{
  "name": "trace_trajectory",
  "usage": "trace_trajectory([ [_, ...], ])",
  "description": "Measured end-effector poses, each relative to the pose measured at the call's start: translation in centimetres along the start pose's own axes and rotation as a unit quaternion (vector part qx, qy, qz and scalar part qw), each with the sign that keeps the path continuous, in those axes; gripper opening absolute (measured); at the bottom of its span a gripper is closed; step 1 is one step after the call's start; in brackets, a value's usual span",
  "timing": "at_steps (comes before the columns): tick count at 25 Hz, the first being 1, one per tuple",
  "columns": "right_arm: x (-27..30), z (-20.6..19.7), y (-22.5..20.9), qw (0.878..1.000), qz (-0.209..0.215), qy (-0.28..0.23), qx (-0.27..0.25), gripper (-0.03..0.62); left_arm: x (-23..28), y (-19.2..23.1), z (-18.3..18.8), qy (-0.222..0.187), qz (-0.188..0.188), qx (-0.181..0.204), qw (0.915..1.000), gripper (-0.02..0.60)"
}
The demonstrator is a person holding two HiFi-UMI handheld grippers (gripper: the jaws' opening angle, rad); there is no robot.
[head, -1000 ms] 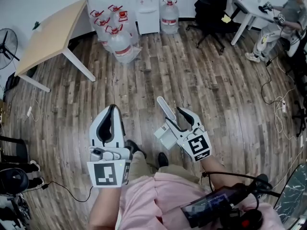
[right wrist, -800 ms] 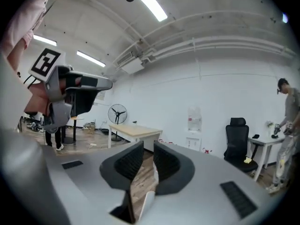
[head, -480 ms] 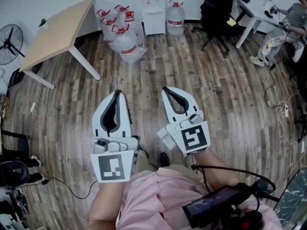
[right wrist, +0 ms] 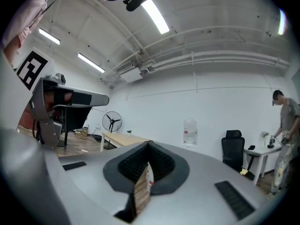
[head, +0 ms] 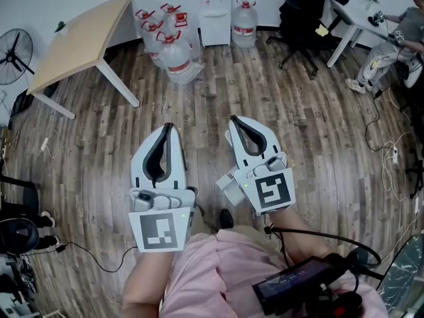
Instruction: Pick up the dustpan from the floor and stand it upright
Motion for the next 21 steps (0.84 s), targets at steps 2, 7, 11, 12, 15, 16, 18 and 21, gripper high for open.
trace_trajectory([
  [2,-0.03,0.45,0.11,1.0,-0.001,-0.004,0.002,0.0,0.03,0.13,0.25,-0.002,0.0,0.001,1.0,0.014],
  [7,-0.06,0.86,0.47,1.0,-0.001,-0.012,0.002,0.0,-0.24,0.24,0.32,-0.002,-0.001,0.0,1.0,0.014],
  [11,0.03,0.97,0.6,1.0,0.0,-0.012,0.002,0.0,-0.43,0.44,0.45,0.001,0.0,0.005,1.0,0.014],
  [12,0.16,1.05,0.58,1.0,0.0,-0.012,0.001,0.0,-0.39,0.62,0.49,0.001,0.001,0.006,1.0,0.014],
  [15,0.35,1.17,0.49,1.0,0.001,-0.012,0.0,0.0,-0.29,0.98,0.59,0.001,0.005,0.007,1.0,0.014],
  [16,0.35,1.15,0.48,1.0,0.002,-0.012,0.0,0.001,-0.27,0.99,0.59,0.0,0.005,0.007,1.0,0.014],
  [18,0.3,1.1,0.59,1.0,0.002,-0.013,0.0,0.0,-0.33,0.97,0.54,-0.002,0.004,0.007,1.0,0.014],
  [21,0.21,0.98,0.93,1.0,0.003,-0.013,-0.002,0.0,-0.64,1.01,0.39,-0.002,0.001,0.009,1.0,0.014],
])
Point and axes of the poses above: the fingertips, and each gripper's own axes: x forward along the fingers, y to its left, z out of its top, the point moved 7 cm from there along -x, backward along the fingers, and after that the axes turned 4 degrees about -y, right-handed, at the moved point
